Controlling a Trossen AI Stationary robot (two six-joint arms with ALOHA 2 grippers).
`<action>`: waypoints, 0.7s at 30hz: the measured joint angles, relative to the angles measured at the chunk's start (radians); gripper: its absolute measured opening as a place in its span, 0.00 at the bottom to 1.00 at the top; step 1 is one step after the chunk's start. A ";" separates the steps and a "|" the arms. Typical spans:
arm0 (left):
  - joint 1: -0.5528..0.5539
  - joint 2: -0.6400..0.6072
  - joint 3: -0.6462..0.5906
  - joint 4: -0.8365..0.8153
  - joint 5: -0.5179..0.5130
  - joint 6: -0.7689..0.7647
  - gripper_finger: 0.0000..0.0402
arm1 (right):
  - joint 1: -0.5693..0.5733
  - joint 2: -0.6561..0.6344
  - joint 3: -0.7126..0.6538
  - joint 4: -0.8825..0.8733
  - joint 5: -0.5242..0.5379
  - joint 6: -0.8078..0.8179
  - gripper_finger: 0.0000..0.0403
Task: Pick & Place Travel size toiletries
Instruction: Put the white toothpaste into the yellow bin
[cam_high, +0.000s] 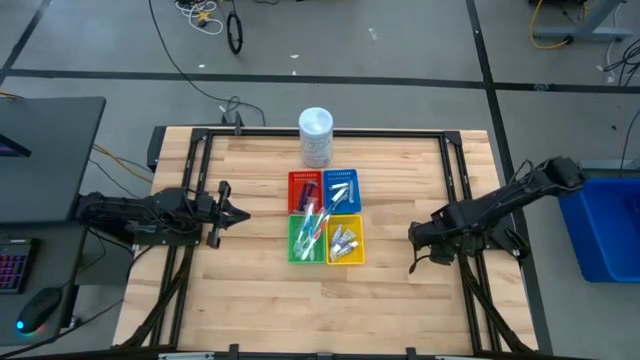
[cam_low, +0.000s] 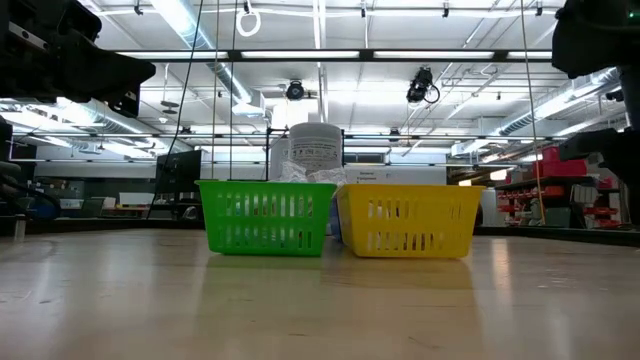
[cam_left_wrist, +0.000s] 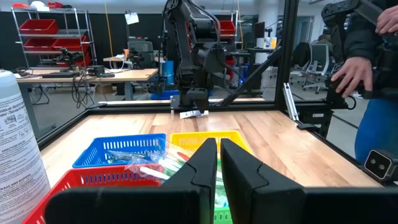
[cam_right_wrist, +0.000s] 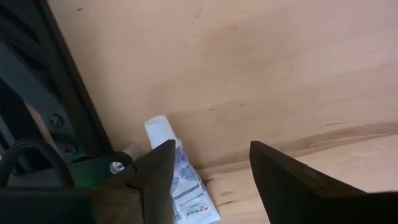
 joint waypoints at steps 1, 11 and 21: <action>0.000 0.000 0.000 0.000 0.000 0.000 0.07 | -0.004 0.000 -0.004 0.009 0.000 0.000 0.54; 0.000 0.000 0.000 0.000 0.000 0.000 0.07 | -0.085 0.001 -0.040 0.041 -0.001 0.034 0.53; 0.000 0.000 0.000 0.000 0.000 0.000 0.07 | -0.184 0.001 0.040 0.028 0.078 0.149 0.46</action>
